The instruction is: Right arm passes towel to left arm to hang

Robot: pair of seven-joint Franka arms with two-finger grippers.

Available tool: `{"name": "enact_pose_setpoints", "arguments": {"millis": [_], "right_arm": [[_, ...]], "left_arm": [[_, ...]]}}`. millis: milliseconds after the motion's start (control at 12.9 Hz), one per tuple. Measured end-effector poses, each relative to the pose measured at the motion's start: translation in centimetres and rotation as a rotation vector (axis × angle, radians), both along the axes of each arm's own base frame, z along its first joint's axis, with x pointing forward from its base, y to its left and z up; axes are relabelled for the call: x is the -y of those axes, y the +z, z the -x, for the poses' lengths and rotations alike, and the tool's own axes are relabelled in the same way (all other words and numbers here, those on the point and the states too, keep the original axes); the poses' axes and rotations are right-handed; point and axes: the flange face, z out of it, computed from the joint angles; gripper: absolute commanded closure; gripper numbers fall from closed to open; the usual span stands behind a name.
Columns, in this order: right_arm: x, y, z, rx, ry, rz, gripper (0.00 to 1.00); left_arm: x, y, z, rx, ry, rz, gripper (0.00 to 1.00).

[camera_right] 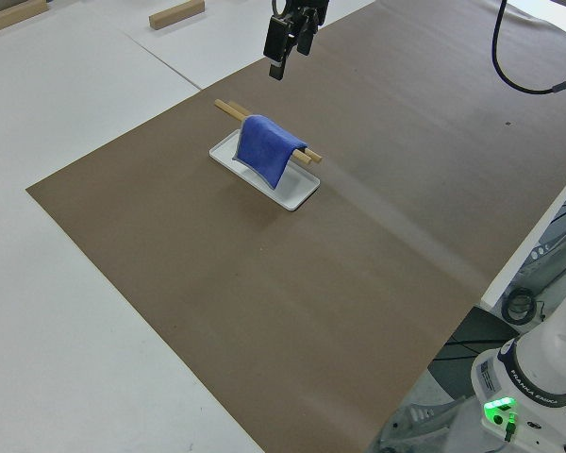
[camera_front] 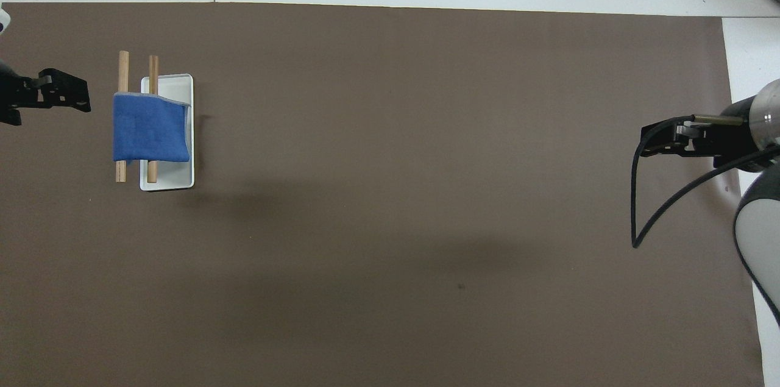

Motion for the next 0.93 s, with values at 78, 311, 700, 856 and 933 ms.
{"name": "enact_pose_setpoints", "arguments": {"millis": [78,311,700,856,933], "right_arm": [[0.0,0.0,0.0,0.0,0.0,0.0,0.0],[0.0,0.0,0.0,0.0,0.0,0.0,0.0],[0.0,0.0,0.0,0.0,0.0,0.0,0.0],[0.0,0.0,0.0,0.0,0.0,0.0,0.0],[0.0,0.0,0.0,0.0,0.0,0.0,0.0]], "left_arm": [[0.11,0.04,-0.1,0.009,-0.002,0.003,0.0],[0.39,0.02,-0.27,0.026,-0.007,0.005,0.0],[0.54,0.0,-0.32,0.028,-0.056,0.001,0.0],[0.54,0.04,-0.31,0.029,-0.058,0.001,0.0],[0.54,0.04,-0.31,0.029,-0.059,0.001,0.0]]}}
